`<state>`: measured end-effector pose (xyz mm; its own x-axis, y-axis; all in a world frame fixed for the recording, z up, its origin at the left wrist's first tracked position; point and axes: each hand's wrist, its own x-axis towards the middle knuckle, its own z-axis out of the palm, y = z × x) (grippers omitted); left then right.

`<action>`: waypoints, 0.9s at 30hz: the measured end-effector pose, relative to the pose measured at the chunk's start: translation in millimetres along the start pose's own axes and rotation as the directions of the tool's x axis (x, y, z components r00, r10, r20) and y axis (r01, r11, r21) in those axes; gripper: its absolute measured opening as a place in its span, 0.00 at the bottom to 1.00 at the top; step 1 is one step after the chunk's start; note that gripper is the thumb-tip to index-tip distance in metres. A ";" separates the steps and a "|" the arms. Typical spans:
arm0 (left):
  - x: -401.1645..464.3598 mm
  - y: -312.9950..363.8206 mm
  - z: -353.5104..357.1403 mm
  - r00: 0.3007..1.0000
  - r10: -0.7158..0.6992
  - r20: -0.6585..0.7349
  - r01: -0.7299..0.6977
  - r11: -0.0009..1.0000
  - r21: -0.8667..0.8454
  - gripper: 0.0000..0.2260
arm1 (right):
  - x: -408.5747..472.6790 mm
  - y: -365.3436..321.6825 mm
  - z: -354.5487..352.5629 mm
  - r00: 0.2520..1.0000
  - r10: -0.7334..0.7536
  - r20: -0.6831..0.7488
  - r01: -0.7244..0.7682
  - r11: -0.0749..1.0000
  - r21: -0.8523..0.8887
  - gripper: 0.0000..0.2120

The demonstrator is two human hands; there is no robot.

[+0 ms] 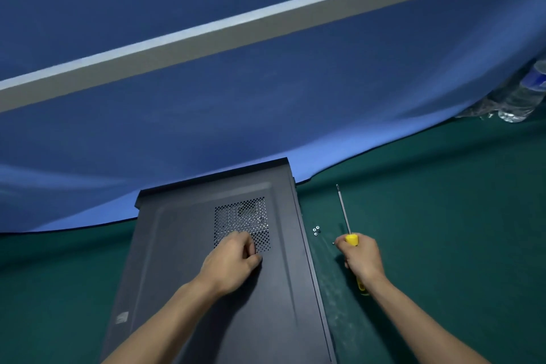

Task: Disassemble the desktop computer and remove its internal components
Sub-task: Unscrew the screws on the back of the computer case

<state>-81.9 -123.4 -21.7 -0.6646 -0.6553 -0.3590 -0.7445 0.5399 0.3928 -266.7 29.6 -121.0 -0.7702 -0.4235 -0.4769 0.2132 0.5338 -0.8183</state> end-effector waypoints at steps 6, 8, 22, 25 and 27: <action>12.4 -6.5 4.7 0.999 0.015 0.048 -0.015 1.000 0.000 0.12 | 41.3 9.9 34.5 0.999 0.036 0.004 -0.035 0.983 -0.179 0.07; 14.6 -6.6 5.2 0.998 0.003 0.059 -0.004 1.000 0.011 0.12 | 49.7 10.8 40.9 1.000 0.017 -0.011 -0.019 0.965 -0.263 0.08; 13.8 -6.6 8.0 0.998 -0.033 0.052 0.032 0.999 0.015 0.12 | 43.8 3.0 36.1 1.000 -0.003 -0.029 -0.003 0.981 -0.195 0.10; 9.4 -3.3 6.0 0.999 -0.031 0.040 0.032 0.999 -0.006 0.12 | 27.4 -13.5 23.8 0.999 -0.027 0.043 0.029 0.999 -0.029 0.06; 4.2 -0.5 3.5 0.999 -0.027 0.020 0.028 0.998 -0.060 0.11 | 9.5 -28.5 14.2 0.993 -0.067 0.096 0.053 0.989 0.141 0.05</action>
<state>-84.6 -124.6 -26.4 -0.6458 -0.6589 -0.3858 -0.7574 0.4887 0.4331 -271.5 0.0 -106.7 -0.7216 -0.5267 -0.4493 0.2546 0.4016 -0.8797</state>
